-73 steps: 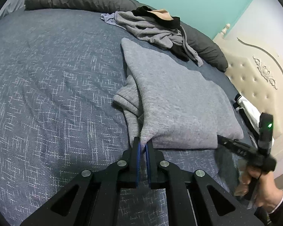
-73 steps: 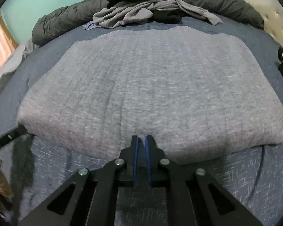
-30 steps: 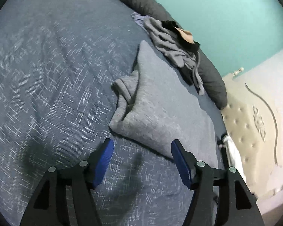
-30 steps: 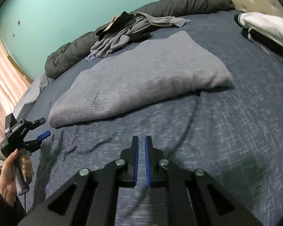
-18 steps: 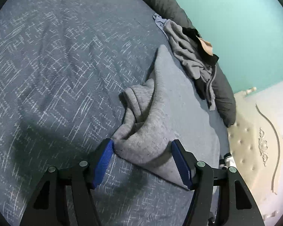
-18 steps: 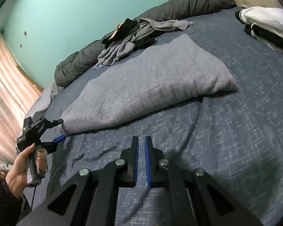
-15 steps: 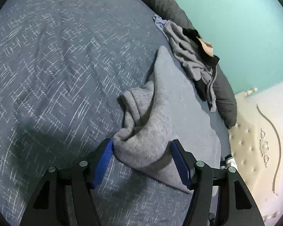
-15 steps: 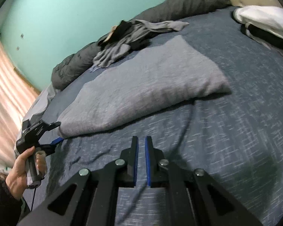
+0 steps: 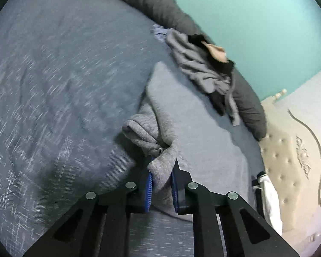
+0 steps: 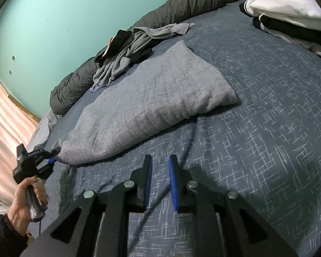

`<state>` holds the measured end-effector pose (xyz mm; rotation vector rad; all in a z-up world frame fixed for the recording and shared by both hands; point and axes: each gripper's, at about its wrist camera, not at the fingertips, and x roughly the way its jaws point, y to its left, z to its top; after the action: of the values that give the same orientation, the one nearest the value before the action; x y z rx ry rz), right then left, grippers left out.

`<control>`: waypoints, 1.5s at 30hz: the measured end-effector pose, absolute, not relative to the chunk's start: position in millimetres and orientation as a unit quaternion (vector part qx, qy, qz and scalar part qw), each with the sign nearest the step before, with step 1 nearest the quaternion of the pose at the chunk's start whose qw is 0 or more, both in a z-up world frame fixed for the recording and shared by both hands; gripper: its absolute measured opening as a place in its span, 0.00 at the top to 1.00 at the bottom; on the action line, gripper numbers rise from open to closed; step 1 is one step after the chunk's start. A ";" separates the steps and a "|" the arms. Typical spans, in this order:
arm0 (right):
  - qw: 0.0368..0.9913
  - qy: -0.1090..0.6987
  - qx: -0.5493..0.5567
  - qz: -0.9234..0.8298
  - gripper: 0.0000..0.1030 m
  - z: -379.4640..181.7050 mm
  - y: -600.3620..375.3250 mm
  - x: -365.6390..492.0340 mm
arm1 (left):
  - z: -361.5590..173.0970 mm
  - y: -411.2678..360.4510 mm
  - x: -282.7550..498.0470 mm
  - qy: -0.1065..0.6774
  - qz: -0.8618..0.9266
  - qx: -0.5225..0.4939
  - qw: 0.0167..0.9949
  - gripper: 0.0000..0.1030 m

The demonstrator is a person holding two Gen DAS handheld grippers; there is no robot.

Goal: Fold clothes

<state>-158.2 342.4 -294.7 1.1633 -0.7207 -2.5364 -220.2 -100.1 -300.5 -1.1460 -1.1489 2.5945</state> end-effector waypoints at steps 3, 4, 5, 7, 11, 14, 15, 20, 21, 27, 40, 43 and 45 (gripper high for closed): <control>0.123 -0.260 0.401 -0.870 0.85 -296.2 349.2 -160.4 | -269.1 -83.2 -229.2 -0.354 0.862 -0.358 0.063 0.88; 0.122 -0.263 0.401 -0.869 0.85 -296.3 351.4 -160.6 | -258.6 -76.1 -233.3 -0.348 0.866 -0.351 0.071 0.90; 0.120 -0.266 0.400 -0.869 0.85 -296.3 353.6 -160.8 | -245.9 -65.5 -239.3 -0.344 0.870 -0.345 0.083 0.91; 0.117 -0.270 0.401 -0.867 0.84 -296.6 357.9 -161.6 | -223.2 -45.1 -250.8 -0.333 0.875 -0.335 0.106 0.92; 0.114 -0.283 0.400 -0.864 0.84 -296.4 367.5 -163.3 | -175.0 22.7 -281.9 -0.289 0.886 -0.323 0.162 0.92; 0.113 -0.292 0.396 -0.863 0.84 -295.1 375.7 -163.3 | -153.1 96.9 -302.0 -0.252 0.883 -0.330 0.217 0.92; 0.112 -0.295 0.395 -0.863 0.84 -294.7 378.4 -163.2 | -149.6 124.1 -306.5 -0.236 0.881 -0.334 0.236 0.92; 0.102 -0.319 0.393 -0.857 0.84 -297.3 395.2 -164.3 | -196.4 239.2 -312.5 -0.155 0.847 -0.412 0.298 0.92; 0.099 -0.322 0.393 -0.856 0.84 -297.6 398.5 -164.2 | -213.4 257.2 -313.1 -0.142 0.836 -0.435 0.304 0.92; 0.084 -0.341 0.392 -0.850 0.84 -299.3 413.0 -163.2 | -253.5 272.0 -313.6 -0.130 0.820 -0.482 0.280 0.91; 0.081 -0.353 0.385 -0.849 0.80 -298.1 416.8 -165.0 | -202.0 192.5 -288.5 -0.050 0.873 -0.428 0.229 0.48; 0.075 -0.360 0.379 -0.849 0.73 -298.1 419.5 -167.5 | -217.7 171.9 -287.9 -0.030 0.874 -0.443 0.199 0.48; 0.076 -0.359 0.380 -0.849 0.73 -298.2 418.7 -168.6 | -229.0 163.4 -288.3 -0.020 0.871 -0.453 0.189 0.48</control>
<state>-168.6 418.7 -298.2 1.1398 -1.0773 -2.5454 -288.3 163.4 -229.0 -1.2752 -0.0554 2.4496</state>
